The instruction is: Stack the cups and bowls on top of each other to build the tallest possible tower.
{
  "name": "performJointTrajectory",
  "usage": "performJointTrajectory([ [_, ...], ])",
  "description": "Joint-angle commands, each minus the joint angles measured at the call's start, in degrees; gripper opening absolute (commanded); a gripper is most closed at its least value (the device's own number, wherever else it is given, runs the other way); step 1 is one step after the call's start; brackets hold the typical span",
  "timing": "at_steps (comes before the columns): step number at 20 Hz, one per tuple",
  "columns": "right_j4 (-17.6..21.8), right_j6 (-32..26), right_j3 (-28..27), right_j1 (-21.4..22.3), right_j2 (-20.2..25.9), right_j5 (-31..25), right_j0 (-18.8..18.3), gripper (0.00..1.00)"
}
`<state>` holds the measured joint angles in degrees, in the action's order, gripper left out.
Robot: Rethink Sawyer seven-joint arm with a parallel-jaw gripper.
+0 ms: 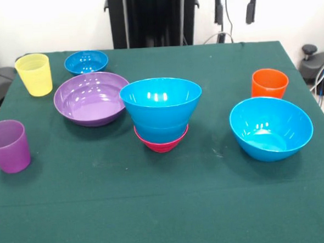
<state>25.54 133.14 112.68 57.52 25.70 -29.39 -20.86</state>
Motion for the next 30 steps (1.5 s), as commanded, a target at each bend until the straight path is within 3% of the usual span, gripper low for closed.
performJointTrajectory([
  [1, 8.51, 3.25, -2.46, -10.28, -6.13, 5.75, 3.07, 1.00],
  [4, 10.68, 5.87, -5.05, -13.67, -9.56, 8.55, 6.25, 1.00],
  [8, 10.07, 6.10, -6.38, -15.31, -11.62, 9.81, 8.19, 1.00],
  [20, 1.47, 5.29, -0.48, -6.22, -11.90, 4.96, 11.57, 1.00],
  [30, 1.69, 6.20, -0.68, -8.84, -14.77, 8.59, 14.01, 1.00],
])
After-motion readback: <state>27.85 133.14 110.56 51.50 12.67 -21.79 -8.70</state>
